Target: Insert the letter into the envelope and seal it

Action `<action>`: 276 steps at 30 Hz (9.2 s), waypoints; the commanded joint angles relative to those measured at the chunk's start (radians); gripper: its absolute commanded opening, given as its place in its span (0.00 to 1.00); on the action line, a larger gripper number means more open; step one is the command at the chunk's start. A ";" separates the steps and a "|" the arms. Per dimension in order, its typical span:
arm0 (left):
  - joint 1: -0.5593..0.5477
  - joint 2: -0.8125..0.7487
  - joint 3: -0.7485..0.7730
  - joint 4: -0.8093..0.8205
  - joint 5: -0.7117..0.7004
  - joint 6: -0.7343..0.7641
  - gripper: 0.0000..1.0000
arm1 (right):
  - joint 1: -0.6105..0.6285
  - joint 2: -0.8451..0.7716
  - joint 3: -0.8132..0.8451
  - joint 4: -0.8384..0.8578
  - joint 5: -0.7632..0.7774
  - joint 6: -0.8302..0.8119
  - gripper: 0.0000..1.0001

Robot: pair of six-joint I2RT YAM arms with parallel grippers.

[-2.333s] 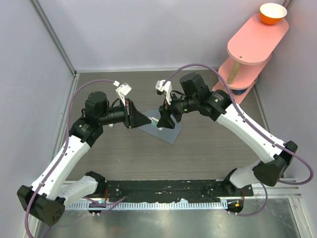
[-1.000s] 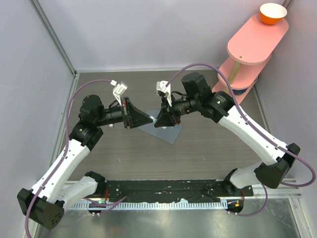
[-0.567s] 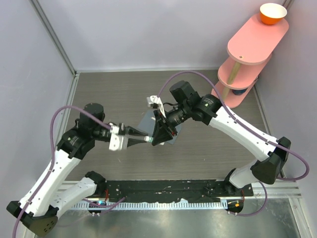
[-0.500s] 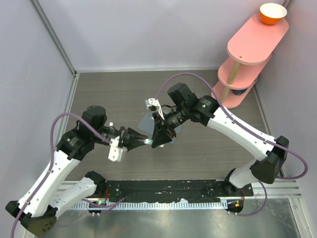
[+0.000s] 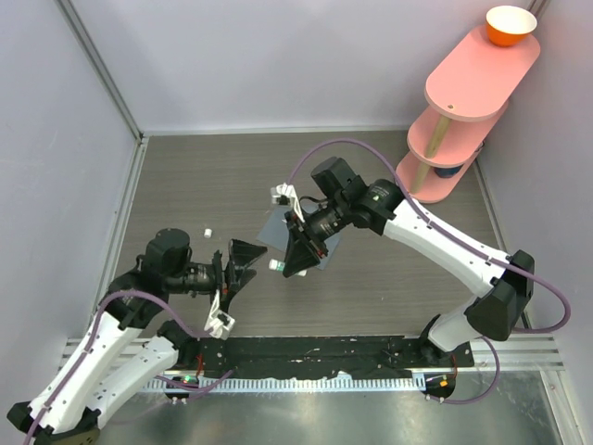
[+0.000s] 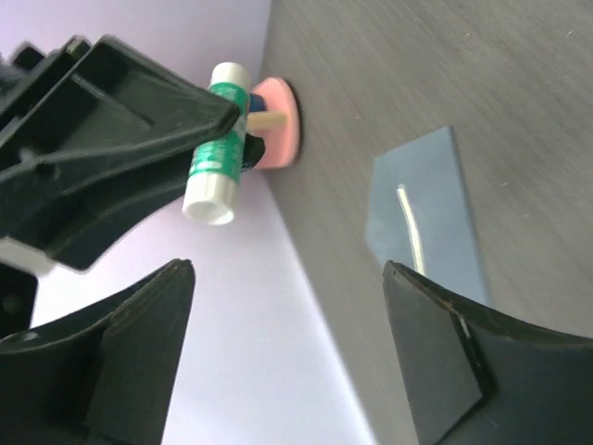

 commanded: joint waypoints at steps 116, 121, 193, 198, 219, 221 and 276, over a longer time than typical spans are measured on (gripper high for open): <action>0.219 0.266 -0.019 0.738 0.158 -3.044 0.73 | 0.070 -0.059 0.177 -0.109 0.487 -0.380 0.01; 0.221 0.278 -0.033 0.738 0.146 -3.040 0.65 | 0.081 -0.054 0.184 -0.100 0.498 -0.377 0.01; 0.136 -0.187 -0.038 0.148 0.001 -0.393 1.00 | -0.103 0.026 0.178 -0.067 0.044 0.010 0.01; 0.136 0.040 0.221 0.065 -0.183 -1.140 0.98 | -0.113 -0.016 0.192 -0.099 0.214 -0.098 0.01; 0.169 0.245 0.019 0.627 0.059 -2.730 0.68 | 0.085 -0.094 0.140 -0.084 0.633 -0.405 0.01; 0.169 0.249 0.001 0.660 0.051 -2.758 0.65 | 0.093 -0.096 0.143 -0.084 0.632 -0.408 0.01; 0.100 -0.179 -0.173 0.103 0.229 0.089 0.00 | 0.107 0.097 0.023 -0.018 -0.129 0.167 0.01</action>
